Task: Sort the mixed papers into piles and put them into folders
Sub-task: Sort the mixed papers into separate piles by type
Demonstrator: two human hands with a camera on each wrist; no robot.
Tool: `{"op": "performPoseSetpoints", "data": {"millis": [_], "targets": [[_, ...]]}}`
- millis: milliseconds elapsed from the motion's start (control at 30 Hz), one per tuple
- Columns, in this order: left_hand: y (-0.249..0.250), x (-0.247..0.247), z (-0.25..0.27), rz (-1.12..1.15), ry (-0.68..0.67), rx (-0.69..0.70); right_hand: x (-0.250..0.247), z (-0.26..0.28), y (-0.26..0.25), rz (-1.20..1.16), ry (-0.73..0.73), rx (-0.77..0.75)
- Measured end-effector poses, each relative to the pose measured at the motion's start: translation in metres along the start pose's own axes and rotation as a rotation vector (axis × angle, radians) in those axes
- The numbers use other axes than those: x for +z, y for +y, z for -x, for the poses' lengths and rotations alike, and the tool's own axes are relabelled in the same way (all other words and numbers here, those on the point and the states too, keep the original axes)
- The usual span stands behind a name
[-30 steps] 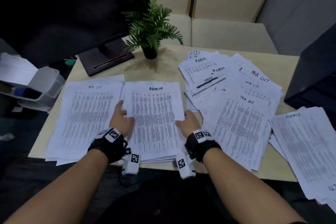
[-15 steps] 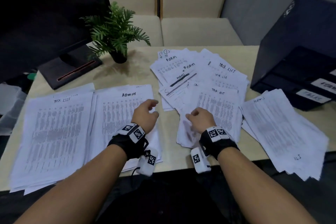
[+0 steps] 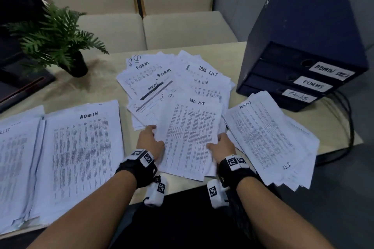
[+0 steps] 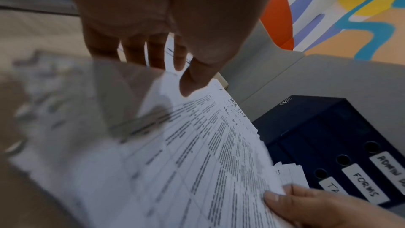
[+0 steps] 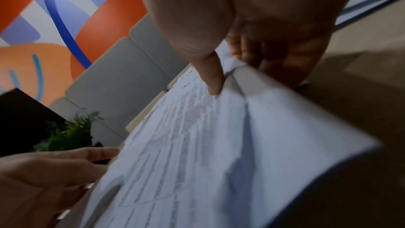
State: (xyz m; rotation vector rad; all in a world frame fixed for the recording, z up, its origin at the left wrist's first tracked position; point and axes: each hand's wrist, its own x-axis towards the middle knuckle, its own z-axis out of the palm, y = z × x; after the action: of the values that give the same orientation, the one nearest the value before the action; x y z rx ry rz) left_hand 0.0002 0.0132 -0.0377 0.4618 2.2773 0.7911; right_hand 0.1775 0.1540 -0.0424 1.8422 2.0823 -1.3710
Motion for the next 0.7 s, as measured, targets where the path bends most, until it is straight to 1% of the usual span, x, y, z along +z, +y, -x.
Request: {"op": "performPoseSetpoints", "data": {"millis": [67,167,267,367,467,533,600,700], "targets": [[0.001,-0.001,0.000,0.029,0.035,-0.026,-0.002,-0.006,0.001,-0.052,-0.034,-0.094],[0.000,-0.004,-0.004,0.075,0.020,-0.078,-0.014,-0.011,0.002,-0.185,-0.091,-0.178],[-0.006,-0.006,-0.006,0.185,-0.007,-0.091,-0.022,-0.020,0.007,-0.235,-0.146,-0.168],[-0.009,-0.006,-0.004,0.274,-0.003,-0.098,-0.027,-0.025,0.009,-0.211,-0.160,-0.163],[-0.010,-0.007,-0.001,0.224,-0.015,-0.090,-0.030,-0.024,0.008,-0.208,-0.160,-0.157],[-0.013,-0.007,0.000,0.237,-0.020,-0.098,-0.030,-0.024,0.009,-0.266,-0.182,-0.123],[-0.014,-0.009,0.001,0.337,-0.045,-0.114,-0.030,-0.024,0.011,-0.337,-0.196,-0.101],[-0.009,-0.015,0.003,0.482,-0.066,-0.123,-0.028,-0.023,0.012,-0.441,-0.227,-0.111]]}}
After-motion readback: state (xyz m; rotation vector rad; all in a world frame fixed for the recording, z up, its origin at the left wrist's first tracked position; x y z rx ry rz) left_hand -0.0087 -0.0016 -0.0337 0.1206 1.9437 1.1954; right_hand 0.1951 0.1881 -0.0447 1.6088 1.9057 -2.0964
